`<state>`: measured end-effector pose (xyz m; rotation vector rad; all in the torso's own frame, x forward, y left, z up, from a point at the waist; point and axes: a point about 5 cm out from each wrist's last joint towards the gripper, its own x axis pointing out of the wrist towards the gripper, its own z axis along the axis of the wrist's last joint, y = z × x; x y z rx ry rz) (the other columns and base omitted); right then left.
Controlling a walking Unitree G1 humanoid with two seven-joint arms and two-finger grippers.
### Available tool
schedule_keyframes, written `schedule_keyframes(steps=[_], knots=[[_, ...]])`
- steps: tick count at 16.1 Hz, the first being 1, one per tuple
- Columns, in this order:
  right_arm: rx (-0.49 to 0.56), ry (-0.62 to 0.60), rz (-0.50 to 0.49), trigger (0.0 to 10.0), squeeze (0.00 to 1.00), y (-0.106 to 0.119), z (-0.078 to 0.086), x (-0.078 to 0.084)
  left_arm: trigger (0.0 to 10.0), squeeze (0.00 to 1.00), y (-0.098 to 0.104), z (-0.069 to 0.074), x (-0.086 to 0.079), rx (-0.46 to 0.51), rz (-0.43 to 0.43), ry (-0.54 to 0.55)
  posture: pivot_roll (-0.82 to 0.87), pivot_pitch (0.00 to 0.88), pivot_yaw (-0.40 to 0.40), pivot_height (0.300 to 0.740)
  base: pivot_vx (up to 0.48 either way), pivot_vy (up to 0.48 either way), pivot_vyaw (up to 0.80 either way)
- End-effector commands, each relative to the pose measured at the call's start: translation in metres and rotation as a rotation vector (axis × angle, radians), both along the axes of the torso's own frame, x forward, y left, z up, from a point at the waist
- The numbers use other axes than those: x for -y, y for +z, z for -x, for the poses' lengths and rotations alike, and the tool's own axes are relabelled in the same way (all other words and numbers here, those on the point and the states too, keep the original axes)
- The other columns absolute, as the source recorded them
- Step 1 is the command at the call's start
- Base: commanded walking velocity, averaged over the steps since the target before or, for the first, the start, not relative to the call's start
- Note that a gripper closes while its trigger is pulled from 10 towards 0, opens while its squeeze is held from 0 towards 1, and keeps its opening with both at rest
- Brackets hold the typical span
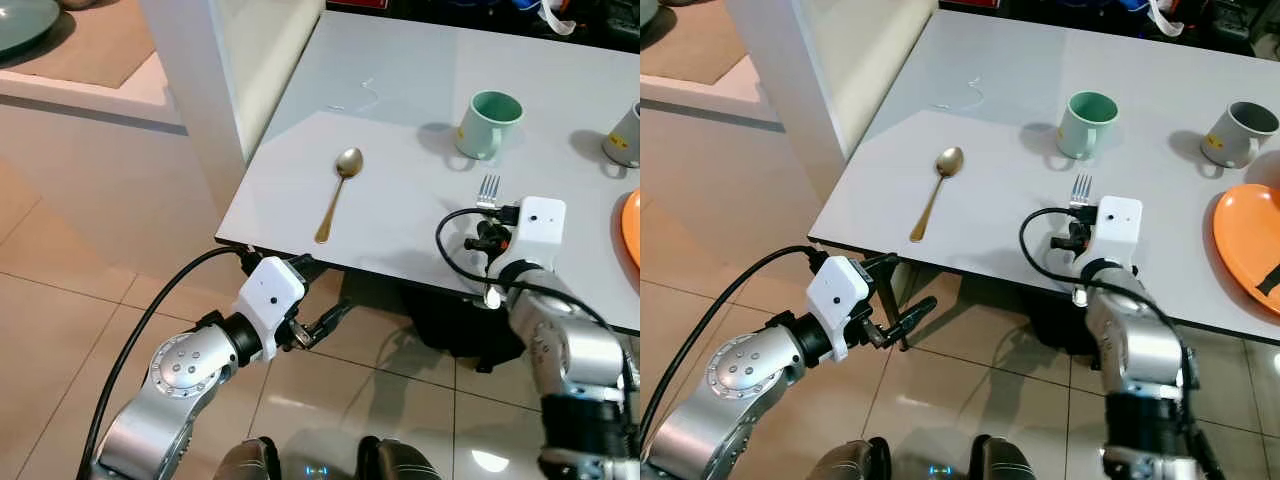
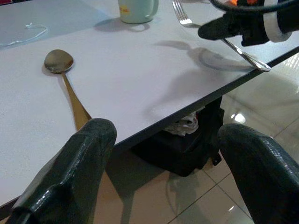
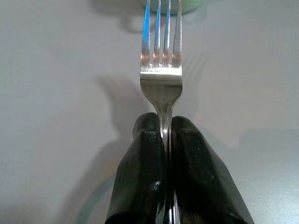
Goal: Setting the table
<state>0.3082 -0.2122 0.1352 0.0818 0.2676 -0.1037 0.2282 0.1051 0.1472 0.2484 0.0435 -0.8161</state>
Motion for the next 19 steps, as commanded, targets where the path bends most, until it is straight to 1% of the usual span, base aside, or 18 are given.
schedule_keyframes(steps=[1,3,5,8,11,14,16,19], knots=[[-0.008,-0.032,-0.023,10.0,0.00,-0.002,-0.001,0.011,10.0,0.00,0.004,0.004,-0.001,0.005,-0.010,-0.013,0.03,0.217,-0.009,0.740,0.000,0.000,0.00],[-0.008,-0.039,-0.065,10.0,0.00,-0.005,-0.007,0.016,10.0,0.00,0.007,0.003,-0.001,0.006,0.009,-0.006,0.04,0.230,-0.008,0.740,0.000,0.000,0.00],[-0.019,-0.025,-0.066,10.0,0.00,-0.007,-0.012,0.015,10.0,0.00,0.009,0.004,0.000,0.010,0.012,-0.017,0.04,0.236,-0.006,0.740,0.000,0.000,0.00],[-0.024,-0.001,-0.072,10.0,0.00,-0.006,-0.026,0.013,10.0,0.00,0.014,0.003,0.001,0.013,0.011,-0.027,0.05,0.244,0.002,0.740,0.000,0.000,0.00],[-0.002,-0.021,-0.084,10.0,0.00,-0.003,-0.040,0.013,10.0,0.00,0.016,0.000,-0.002,0.023,-0.002,-0.023,0.06,0.253,0.011,0.740,0.000,0.000,0.00],[-0.015,-0.068,-0.080,10.0,0.00,-0.006,-0.047,0.016,10.0,0.00,0.020,-0.003,0.000,0.020,0.027,-0.027,0.07,0.247,0.015,0.740,0.000,0.000,0.00],[-0.024,-0.084,-0.073,10.0,0.00,-0.007,-0.049,0.018,10.0,0.00,0.021,-0.006,0.003,0.024,0.025,-0.057,0.07,0.244,0.020,0.740,0.000,0.000,0.00],[-0.019,-0.115,-0.101,10.0,0.00,-0.013,-0.053,0.020,10.0,0.00,0.022,-0.006,0.003,0.025,0.019,-0.073,0.09,0.233,0.026,0.740,0.000,0.000,0.00]])
